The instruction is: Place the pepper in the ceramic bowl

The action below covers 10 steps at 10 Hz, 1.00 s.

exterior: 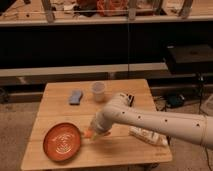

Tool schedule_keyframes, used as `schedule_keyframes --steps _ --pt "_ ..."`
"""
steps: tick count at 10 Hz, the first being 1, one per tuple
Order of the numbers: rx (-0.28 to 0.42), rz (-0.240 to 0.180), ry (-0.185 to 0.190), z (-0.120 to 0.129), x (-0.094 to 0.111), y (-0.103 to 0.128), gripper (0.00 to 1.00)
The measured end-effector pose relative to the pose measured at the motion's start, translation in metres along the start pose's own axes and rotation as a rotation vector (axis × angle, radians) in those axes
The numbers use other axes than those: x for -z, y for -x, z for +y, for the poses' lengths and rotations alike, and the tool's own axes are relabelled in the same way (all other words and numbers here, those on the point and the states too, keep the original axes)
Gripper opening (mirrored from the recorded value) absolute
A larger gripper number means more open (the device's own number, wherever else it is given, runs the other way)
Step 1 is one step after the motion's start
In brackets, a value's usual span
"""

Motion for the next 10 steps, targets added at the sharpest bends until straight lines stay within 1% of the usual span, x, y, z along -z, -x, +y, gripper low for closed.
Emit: schedule_keyframes --steps 1,3,4,7,10 --pt "0.008 -0.003 0.002 -0.001 -0.001 0.004 0.00" --pt "0.028 0.001 0.015 -0.008 0.000 0.027 0.00" --pt "0.036 0.003 0.019 -0.010 -0.001 0.033 0.00" --pt "0.052 0.006 0.029 -0.012 -0.002 0.032 0.00" --pt "0.089 0.011 0.050 -0.018 -0.007 0.053 0.00"
